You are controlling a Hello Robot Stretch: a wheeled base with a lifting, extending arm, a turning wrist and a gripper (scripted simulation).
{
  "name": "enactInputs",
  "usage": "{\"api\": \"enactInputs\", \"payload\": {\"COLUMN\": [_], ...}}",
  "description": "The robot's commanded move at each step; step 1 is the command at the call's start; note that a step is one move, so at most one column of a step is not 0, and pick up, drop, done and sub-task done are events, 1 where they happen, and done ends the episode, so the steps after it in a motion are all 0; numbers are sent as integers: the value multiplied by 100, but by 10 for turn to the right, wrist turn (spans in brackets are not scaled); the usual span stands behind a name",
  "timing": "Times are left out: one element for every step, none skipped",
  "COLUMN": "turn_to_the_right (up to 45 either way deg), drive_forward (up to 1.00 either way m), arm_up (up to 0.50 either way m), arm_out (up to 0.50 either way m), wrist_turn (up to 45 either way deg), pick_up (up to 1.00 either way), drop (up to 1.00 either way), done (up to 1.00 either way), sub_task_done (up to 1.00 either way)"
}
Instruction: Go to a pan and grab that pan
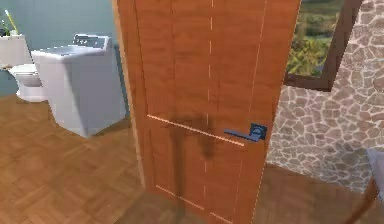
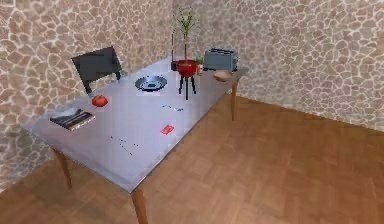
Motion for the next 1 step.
{"api": "enactInputs", "payload": {"turn_to_the_right": [450], "drive_forward": [0], "arm_up": [0], "arm_out": [0], "wrist_turn": [0], "pick_up": [0], "drop": [0], "done": [0], "sub_task_done": [0]}}
